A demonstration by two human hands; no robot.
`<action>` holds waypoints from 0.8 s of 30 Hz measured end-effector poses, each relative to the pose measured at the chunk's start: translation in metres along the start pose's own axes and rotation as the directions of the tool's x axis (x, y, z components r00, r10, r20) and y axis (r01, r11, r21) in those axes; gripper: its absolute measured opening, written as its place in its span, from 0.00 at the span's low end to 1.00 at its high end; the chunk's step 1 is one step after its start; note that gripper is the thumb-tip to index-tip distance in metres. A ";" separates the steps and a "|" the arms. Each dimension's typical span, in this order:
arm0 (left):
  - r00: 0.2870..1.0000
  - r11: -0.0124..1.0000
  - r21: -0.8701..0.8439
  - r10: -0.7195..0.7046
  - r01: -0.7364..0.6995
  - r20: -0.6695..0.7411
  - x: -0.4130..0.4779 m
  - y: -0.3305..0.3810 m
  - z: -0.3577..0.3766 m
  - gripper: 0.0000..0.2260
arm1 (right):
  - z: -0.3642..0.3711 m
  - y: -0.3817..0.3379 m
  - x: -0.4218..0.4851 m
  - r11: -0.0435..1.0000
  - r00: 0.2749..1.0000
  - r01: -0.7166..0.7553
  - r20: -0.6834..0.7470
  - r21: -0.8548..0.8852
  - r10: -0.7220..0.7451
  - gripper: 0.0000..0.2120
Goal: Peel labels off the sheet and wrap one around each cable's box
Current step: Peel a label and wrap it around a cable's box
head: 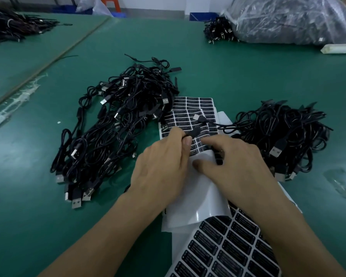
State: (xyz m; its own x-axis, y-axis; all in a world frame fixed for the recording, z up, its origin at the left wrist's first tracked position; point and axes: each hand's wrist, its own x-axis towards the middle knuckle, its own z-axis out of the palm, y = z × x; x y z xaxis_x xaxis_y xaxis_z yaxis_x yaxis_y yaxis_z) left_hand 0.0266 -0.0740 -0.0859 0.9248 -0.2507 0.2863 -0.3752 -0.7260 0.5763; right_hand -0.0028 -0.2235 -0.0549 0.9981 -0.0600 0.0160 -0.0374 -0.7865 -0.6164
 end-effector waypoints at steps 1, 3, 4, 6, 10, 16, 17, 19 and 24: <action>1.000 1.000 0.008 -0.008 0.008 -0.008 0.001 -0.001 -0.001 0.18 | 0.001 0.000 0.001 0.999 1.000 0.010 0.004 0.054 -0.010 0.25; 0.999 1.000 0.003 -0.019 0.019 -0.025 0.002 -0.003 -0.001 0.17 | 0.002 0.000 0.002 0.978 1.000 -0.006 -0.006 0.209 0.008 0.25; 0.999 1.000 0.006 -0.024 0.025 -0.035 0.002 -0.003 -0.001 0.16 | 0.002 0.001 0.004 0.952 0.999 -0.038 -0.009 0.304 0.043 0.24; 0.998 0.999 0.035 -0.030 0.032 -0.053 0.001 -0.003 -0.002 0.14 | -0.001 0.003 0.008 0.847 0.991 -0.121 0.013 0.518 0.133 0.21; 0.996 0.999 0.032 -0.019 0.022 -0.087 -0.001 -0.005 -0.005 0.14 | -0.002 0.006 0.012 0.646 0.973 -0.225 0.132 0.729 0.190 0.17; 0.994 0.980 -0.198 -0.007 -0.015 -0.109 0.000 -0.001 -0.002 0.12 | 0.002 0.009 0.012 0.694 0.981 -0.177 0.072 0.698 0.179 0.18; 0.995 0.973 -0.231 -0.006 -0.018 -0.101 0.000 0.000 -0.002 0.13 | 0.002 0.009 0.012 0.703 0.982 -0.174 0.072 0.690 0.173 0.18; 0.995 0.962 -0.272 0.002 -0.030 -0.105 0.000 0.001 -0.001 0.13 | 0.004 0.009 0.012 0.716 0.985 -0.166 0.073 0.678 0.159 0.17; 0.991 0.948 -0.318 -0.012 -0.030 -0.131 0.000 -0.001 -0.002 0.16 | 0.008 0.007 0.012 0.766 0.994 -0.096 0.024 0.636 0.105 0.16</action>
State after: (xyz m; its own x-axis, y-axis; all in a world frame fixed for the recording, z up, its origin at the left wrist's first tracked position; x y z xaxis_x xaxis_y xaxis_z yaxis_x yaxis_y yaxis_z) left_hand 0.0266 -0.0724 -0.0851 0.9131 -0.1559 0.3768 -0.4036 -0.4765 0.7811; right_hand 0.0092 -0.2249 -0.0653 0.9895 -0.1277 -0.0675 -0.0930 -0.2054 -0.9743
